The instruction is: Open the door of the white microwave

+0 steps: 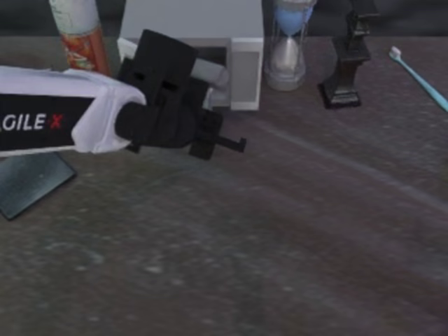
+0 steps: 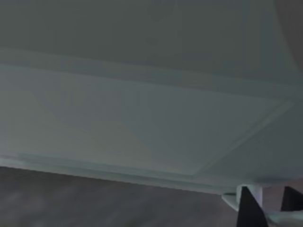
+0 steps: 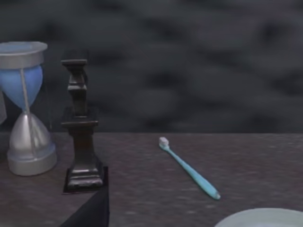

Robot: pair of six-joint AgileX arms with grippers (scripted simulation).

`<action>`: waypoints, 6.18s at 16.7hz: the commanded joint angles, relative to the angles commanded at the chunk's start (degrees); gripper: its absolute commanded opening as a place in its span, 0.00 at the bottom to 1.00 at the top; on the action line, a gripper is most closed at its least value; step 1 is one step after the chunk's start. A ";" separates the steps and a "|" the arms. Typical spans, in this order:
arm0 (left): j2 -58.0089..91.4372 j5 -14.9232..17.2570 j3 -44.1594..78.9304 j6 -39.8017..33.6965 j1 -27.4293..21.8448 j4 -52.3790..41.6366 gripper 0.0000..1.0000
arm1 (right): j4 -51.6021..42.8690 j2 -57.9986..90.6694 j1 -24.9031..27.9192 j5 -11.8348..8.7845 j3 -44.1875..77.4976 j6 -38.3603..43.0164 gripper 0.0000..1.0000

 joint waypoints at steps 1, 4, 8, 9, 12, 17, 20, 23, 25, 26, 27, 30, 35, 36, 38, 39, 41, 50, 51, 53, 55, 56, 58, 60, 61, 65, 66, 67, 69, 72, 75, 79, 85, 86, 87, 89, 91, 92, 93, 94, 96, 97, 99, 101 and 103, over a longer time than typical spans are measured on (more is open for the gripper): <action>0.00 0.00 0.00 0.00 0.00 0.00 0.00 | 0.00 0.00 0.00 0.00 0.00 0.00 1.00; 0.00 0.00 0.00 0.00 0.00 0.00 0.00 | 0.00 0.00 0.00 0.00 0.00 0.00 1.00; 0.00 0.00 0.00 0.00 0.00 0.00 0.00 | 0.00 0.00 0.00 0.00 0.00 0.00 1.00; 0.00 0.00 0.00 0.00 0.00 0.00 0.00 | 0.00 0.00 0.00 0.00 0.00 0.00 1.00; 0.00 0.00 0.00 0.00 0.00 0.00 0.00 | 0.00 0.00 0.00 0.00 0.00 0.00 1.00; -0.76 2.01 -1.34 1.85 0.53 0.17 0.00 | 0.00 0.00 0.00 0.00 0.00 0.00 1.00; -1.63 3.43 -2.31 3.76 1.38 0.38 0.00 | 0.00 0.00 0.00 0.00 0.00 0.00 1.00; -2.32 4.59 -3.09 5.34 2.06 0.55 0.00 | 0.00 0.00 0.00 0.00 0.00 0.00 1.00; -2.32 4.59 -3.09 5.34 2.06 0.55 0.00 | 0.00 0.00 0.00 0.00 0.00 0.00 1.00; -2.32 4.59 -3.09 5.34 2.06 0.55 0.00 | 0.00 0.00 0.00 0.00 0.00 0.00 1.00; -2.32 4.59 -3.09 5.34 2.06 0.55 0.00 | 0.00 0.00 0.00 0.00 0.00 0.00 1.00; -2.32 4.59 -3.09 5.34 2.06 0.55 0.00 | 0.00 0.00 0.00 0.00 0.00 0.00 1.00; -2.32 4.59 -3.09 5.34 2.06 0.55 0.00 | 0.00 0.00 0.00 0.00 0.00 0.00 1.00; -2.32 4.59 -3.09 5.34 2.06 0.55 0.00 | 0.00 0.00 0.00 0.00 0.00 0.00 1.00; -2.32 4.59 -3.09 5.34 2.06 0.55 0.00 | 0.00 0.00 0.00 0.00 0.00 0.00 1.00; -2.32 4.59 -3.09 5.34 2.06 0.55 0.00 | 0.00 0.00 0.00 0.00 0.00 0.00 1.00; -2.32 4.59 -3.09 5.34 2.06 0.55 0.00 | 0.00 0.00 0.00 0.00 0.00 0.00 1.00; -2.42 5.58 -3.62 5.89 1.97 0.50 0.00 | 0.00 0.00 0.00 0.00 0.00 0.00 1.00; -2.68 6.12 -3.92 6.58 2.37 0.45 0.00 | 0.00 0.00 0.00 0.00 0.00 0.00 1.00; -3.21 7.17 -4.44 8.02 3.02 0.41 0.00 | 0.00 0.00 0.00 0.00 0.00 0.00 1.00; -3.70 8.19 -4.95 9.36 3.67 0.35 0.00 | 0.00 0.00 0.00 0.00 0.00 0.00 1.00; -4.00 8.80 -5.25 10.20 4.05 0.32 0.00 | 0.00 0.00 0.00 0.00 0.00 0.00 1.00; -4.37 9.60 -5.62 11.27 4.55 0.29 0.00 | 0.00 0.00 0.00 0.00 0.00 0.00 1.00; -4.37 9.60 -5.62 11.27 4.55 0.29 0.00 | 0.00 0.00 0.00 0.00 0.00 0.00 1.00; -4.37 9.60 -5.62 11.27 4.55 0.29 0.00 | 0.00 0.00 0.00 0.00 0.00 0.00 1.00; -4.37 9.60 -5.62 11.27 4.55 0.29 0.00 | 0.00 0.00 0.00 0.00 0.00 0.00 1.00; -4.37 9.60 -5.62 11.27 4.55 0.29 0.00 | 0.00 0.00 0.00 0.00 0.00 0.00 1.00; -4.37 9.60 -5.62 11.27 4.55 0.29 0.00 | 0.00 0.00 0.00 0.00 0.00 0.00 1.00; -4.37 9.60 -5.62 11.27 4.55 0.29 0.00 | 0.00 0.00 0.00 0.00 0.00 0.00 1.00; -4.37 9.60 -5.62 11.27 4.55 0.29 0.00 | 0.00 0.00 0.00 0.00 0.00 0.00 1.00; -4.37 9.60 -5.62 11.27 4.55 0.29 0.00 | 0.00 0.00 0.00 0.00 0.00 0.00 1.00; -4.37 9.60 -5.62 11.27 4.55 0.29 0.00 | 0.00 0.00 0.00 0.00 0.00 0.00 1.00; -4.41 10.56 -6.07 11.88 4.50 0.13 0.00 | 0.00 0.00 0.00 0.00 0.00 0.00 1.00; -4.60 11.11 -6.27 12.60 4.92 -0.03 0.00 | 0.00 0.00 0.00 0.00 0.00 0.00 1.00; -4.80 11.69 -6.45 13.39 5.31 -0.18 0.00 | 0.00 0.00 0.00 0.00 0.00 0.00 1.00; -5.18 12.68 -6.74 14.82 5.95 -0.41 0.00 | 0.00 0.00 0.00 0.00 0.00 0.00 1.00; -5.60 13.83 -7.09 16.39 6.73 -0.71 0.00 | 0.00 0.00 0.00 0.00 0.00 0.00 1.00; -5.82 14.46 -7.28 17.29 7.14 -0.86 0.00 | 0.00 0.00 0.00 0.00 0.00 0.00 1.00; -5.98 14.90 -7.41 17.90 7.43 -0.97 0.00 | 0.00 0.00 0.00 0.00 0.00 0.00 1.00; -6.00 14.96 -7.42 17.97 7.47 -0.98 0.00 | 0.00 0.00 0.00 0.00 0.00 0.00 1.00; -6.00 14.96 -7.42 17.97 7.47 -0.98 0.00 | 0.00 0.00 0.00 0.00 0.00 0.00 1.00; -6.00 14.96 -7.42 17.97 7.47 -0.98 0.00 | 0.00 0.00 0.00 0.00 0.00 0.00 1.00; -6.00 14.96 -7.42 17.97 7.47 -0.98 0.00 | 0.00 0.00 0.00 0.00 0.00 0.00 1.00; -6.00 14.96 -7.42 17.97 7.47 -0.98 0.00 | 0.00 0.00 0.00 0.00 0.00 0.00 1.00; -6.00 14.96 -7.42 17.97 7.47 -0.98 0.00 | 0.00 0.00 0.00 0.00 0.00 0.00 1.00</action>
